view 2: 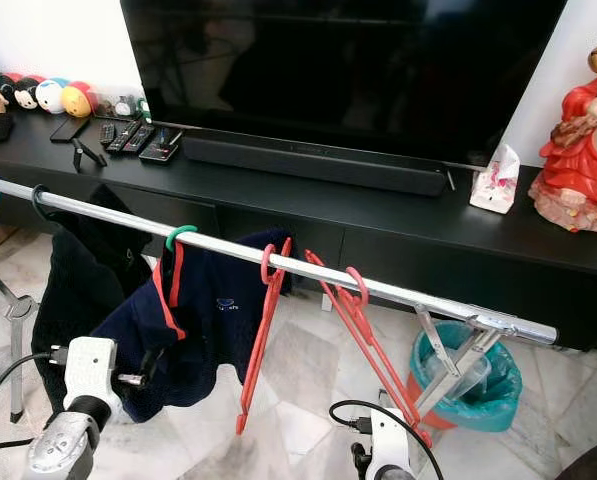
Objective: Hang hanger
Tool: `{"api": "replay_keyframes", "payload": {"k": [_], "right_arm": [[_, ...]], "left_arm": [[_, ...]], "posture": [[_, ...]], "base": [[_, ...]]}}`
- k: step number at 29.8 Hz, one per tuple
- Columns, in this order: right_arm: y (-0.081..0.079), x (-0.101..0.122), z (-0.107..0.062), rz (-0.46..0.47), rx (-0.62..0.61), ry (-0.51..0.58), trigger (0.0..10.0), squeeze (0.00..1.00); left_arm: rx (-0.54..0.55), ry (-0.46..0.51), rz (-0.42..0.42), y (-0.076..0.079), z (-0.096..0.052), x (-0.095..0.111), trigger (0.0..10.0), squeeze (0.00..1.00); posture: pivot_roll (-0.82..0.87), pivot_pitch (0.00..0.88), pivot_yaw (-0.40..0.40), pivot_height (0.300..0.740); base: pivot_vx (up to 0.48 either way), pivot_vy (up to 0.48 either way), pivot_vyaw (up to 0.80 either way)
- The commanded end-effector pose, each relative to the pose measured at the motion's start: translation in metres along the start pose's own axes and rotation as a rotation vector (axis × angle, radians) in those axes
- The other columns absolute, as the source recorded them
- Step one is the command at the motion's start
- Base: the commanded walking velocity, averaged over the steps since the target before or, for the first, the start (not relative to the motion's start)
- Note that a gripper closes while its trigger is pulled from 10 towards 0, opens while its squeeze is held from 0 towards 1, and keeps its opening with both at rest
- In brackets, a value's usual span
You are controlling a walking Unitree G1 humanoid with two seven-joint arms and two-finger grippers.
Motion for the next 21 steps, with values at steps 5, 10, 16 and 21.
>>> {"api": "replay_keyframes", "payload": {"k": [5,10,16,21], "right_arm": [[0.002,-0.005,-0.001,0.016,-0.010,-0.006,10.0,0.00],[0.001,-0.005,-0.001,0.016,-0.008,-0.008,10.0,0.00],[0.001,-0.006,-0.001,0.016,-0.007,-0.009,10.0,0.00],[0.001,-0.005,-0.001,0.017,-0.008,-0.008,10.0,0.00]], "left_arm": [[-0.023,0.031,0.006,0.008,0.005,0.008,10.0,0.00],[-0.028,0.044,0.004,0.010,0.006,0.011,10.0,0.00],[-0.031,0.054,0.002,0.010,0.008,0.015,10.0,0.00],[-0.037,0.064,-0.007,0.010,0.010,0.019,10.0,0.00]], "posture": [[0.02,0.000,-0.016,0.740],[0.02,0.000,-0.015,0.740],[0.02,0.000,-0.016,0.740],[0.02,0.000,-0.017,0.740]], "base": [[0.000,0.000,0.00],[0.000,0.256,0.00],[0.000,0.276,0.00],[0.000,0.325,0.00]]}}
Point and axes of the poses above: a point about 5 cm out from each wrist's last joint towards the gripper, its own z axis pointing out of the wrist towards the gripper, its own x axis along the axis of the wrist's last joint, y = z × x, the point moved 5 cm from there along z, pointing out of the wrist towards the gripper, and after that the axes turned 3 degrees about z, right-handed, at the moved point
